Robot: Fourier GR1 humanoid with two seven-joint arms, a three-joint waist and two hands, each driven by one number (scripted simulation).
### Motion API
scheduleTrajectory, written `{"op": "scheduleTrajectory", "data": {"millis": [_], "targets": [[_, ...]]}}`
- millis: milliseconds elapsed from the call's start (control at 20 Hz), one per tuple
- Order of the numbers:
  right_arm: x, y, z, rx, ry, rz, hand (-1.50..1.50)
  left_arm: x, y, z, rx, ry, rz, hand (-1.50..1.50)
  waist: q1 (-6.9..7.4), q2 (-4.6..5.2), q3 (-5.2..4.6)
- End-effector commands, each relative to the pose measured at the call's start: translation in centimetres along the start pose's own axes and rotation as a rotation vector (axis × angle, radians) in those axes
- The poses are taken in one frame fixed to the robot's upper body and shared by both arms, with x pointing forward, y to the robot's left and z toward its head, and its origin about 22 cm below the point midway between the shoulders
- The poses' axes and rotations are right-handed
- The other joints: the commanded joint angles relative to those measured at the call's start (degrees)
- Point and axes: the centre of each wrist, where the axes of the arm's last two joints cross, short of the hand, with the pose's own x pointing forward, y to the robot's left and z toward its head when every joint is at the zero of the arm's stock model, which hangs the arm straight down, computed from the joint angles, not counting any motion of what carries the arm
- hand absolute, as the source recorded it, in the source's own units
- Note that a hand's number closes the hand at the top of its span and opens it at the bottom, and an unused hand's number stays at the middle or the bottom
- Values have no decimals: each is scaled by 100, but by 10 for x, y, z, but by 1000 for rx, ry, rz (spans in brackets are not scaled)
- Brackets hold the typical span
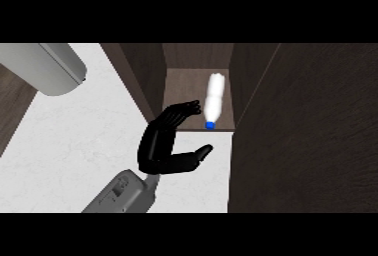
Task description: Pick up the bottled water, place it into the cabinet and close the cabinet
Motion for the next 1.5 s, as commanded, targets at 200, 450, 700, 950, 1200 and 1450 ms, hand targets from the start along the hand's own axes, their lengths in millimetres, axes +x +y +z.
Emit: {"op": "scheduleTrajectory", "data": {"millis": [200,450,700,950,1200,1450], "targets": [[29,8,-8,263,33,107,150,34,33,54,24,32,-9,150,77,5,-8],[39,8,-6,414,-3,118,150,57,56,79,89,-9,-31,-150,2,-34,-7],[51,23,-10,456,-30,110,150,80,74,90,143,-35,-25,-150,-34,-47,-18],[48,34,-15,637,2,46,150,90,102,103,190,-37,36,-150,34,-10,-39],[46,43,-23,719,-11,75,150,102,111,125,206,-27,20,-150,136,-71,-65],[47,50,-28,742,-28,15,150,125,127,129,176,-20,30,-150,282,-21,-80]]}}
